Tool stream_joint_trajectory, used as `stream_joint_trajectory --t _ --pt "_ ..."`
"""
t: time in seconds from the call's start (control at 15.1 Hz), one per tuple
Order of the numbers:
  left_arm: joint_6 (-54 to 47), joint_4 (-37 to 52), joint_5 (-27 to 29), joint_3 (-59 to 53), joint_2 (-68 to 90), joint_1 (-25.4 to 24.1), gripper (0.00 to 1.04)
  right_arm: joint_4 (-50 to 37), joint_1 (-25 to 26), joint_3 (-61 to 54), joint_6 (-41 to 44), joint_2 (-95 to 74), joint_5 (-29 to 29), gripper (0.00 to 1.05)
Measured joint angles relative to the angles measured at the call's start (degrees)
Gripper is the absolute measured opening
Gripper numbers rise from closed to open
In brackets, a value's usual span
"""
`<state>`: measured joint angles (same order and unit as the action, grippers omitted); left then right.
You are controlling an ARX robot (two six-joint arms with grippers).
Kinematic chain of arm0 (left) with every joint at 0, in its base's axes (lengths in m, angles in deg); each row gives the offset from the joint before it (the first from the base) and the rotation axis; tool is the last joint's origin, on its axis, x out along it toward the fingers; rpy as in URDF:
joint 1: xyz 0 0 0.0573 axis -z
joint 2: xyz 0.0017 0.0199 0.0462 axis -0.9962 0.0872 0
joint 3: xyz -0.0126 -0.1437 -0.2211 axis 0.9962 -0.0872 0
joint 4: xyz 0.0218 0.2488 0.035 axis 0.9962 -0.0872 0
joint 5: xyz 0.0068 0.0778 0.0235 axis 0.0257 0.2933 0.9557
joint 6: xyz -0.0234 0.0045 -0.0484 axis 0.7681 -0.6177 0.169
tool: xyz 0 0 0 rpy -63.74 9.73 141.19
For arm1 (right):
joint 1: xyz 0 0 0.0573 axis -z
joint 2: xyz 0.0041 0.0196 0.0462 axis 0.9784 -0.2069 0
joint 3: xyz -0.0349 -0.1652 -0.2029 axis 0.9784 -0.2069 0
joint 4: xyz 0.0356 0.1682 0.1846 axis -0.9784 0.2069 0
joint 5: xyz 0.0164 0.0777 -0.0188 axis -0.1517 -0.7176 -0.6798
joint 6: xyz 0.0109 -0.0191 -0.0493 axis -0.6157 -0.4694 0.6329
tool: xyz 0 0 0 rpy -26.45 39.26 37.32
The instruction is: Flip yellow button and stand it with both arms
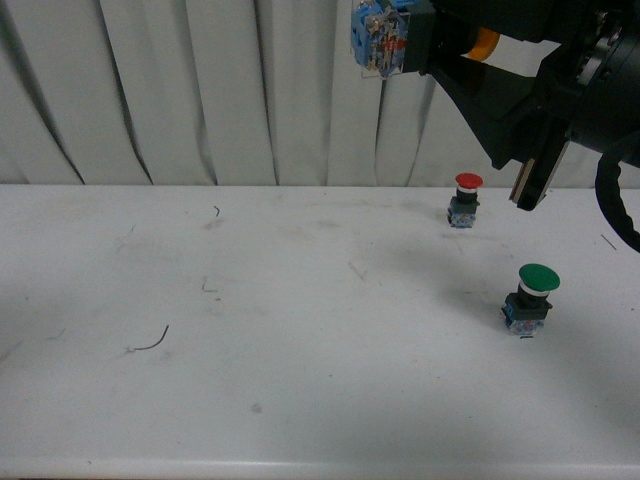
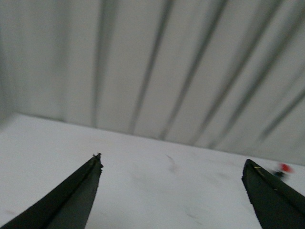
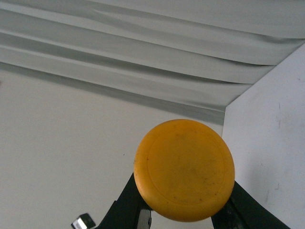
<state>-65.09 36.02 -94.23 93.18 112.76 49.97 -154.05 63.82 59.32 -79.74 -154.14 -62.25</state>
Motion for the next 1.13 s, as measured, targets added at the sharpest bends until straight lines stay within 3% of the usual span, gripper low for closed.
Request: stream_joint_trajectory --t 0.13,0.27,0.53,1.13 --pt "-8.3 1.7 9.0 -8.2 -7.6 5.7 0.67 0.2 -0.6 0.3 -0.4 -1.4 0.6 0.28" --pt "-10.7 1.1 13.5 -13.2 -11.4 10.3 0.49 0.2 -1.6 0.4 -0.6 -1.8 0.5 0.28" --pt "-11.8 -0.5 23.0 -20.2 -21.0 19.0 0.02 0.1 -2.6 1.1 -0.6 -2.3 0.9 0.28" --pt "-12.0 -6.5 33.2 -26.7 -33.4 29.1 0.02 0.1 -2.2 1.1 -0.5 -2.3 0.5 0.28"
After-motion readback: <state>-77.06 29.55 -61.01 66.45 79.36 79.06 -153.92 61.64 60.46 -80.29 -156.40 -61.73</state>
